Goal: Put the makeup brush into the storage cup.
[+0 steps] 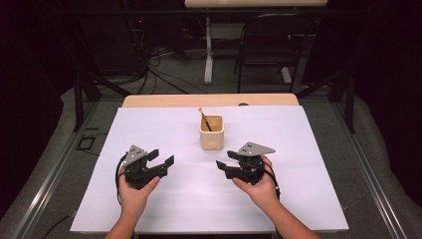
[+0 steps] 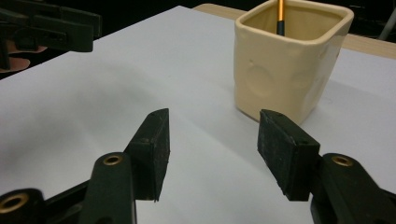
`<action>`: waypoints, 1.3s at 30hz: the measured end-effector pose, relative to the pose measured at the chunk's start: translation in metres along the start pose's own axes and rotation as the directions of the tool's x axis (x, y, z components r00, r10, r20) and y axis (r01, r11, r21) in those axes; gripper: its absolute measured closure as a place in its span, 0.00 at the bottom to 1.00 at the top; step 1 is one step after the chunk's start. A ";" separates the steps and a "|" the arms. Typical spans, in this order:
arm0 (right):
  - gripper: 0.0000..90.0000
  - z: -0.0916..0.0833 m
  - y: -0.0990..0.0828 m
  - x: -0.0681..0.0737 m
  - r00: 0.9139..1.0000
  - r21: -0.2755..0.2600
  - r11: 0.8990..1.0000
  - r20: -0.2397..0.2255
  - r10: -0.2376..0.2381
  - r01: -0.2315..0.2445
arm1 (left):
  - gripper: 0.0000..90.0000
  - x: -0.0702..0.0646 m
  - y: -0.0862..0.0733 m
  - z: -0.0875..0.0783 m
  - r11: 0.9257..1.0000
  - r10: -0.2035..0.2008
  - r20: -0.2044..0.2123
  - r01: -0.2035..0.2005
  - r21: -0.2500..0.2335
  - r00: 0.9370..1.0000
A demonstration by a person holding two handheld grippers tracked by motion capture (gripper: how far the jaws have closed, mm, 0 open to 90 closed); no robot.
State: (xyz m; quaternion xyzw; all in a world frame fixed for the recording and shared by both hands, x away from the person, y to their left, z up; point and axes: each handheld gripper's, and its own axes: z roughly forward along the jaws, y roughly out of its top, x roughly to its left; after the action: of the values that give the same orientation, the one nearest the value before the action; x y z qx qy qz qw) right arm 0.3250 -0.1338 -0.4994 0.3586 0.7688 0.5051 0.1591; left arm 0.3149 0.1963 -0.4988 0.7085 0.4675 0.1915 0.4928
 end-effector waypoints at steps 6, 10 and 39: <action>0.49 -0.001 -0.012 0.001 1.000 -0.003 1.000 -0.013 0.013 -0.013 | 0.37 0.000 0.000 0.000 1.000 -0.003 -0.003 0.003 0.003 1.000; 0.49 -0.002 -0.018 0.000 1.000 0.002 1.000 -0.012 0.016 -0.016 | 0.37 0.000 0.000 0.000 1.000 -0.002 -0.003 0.002 0.002 1.000; 0.49 -0.006 -0.036 0.004 0.999 -0.002 1.000 -0.026 0.018 -0.018 | 0.37 0.001 0.000 -0.002 1.000 0.002 -0.006 -0.002 -0.007 1.000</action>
State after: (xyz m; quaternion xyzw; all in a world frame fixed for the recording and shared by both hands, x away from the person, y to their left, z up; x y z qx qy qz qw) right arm 0.3044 -0.1435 -0.5287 0.3587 0.7668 0.5122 0.1447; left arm 0.3135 0.1983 -0.4981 0.7067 0.4675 0.1955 0.4937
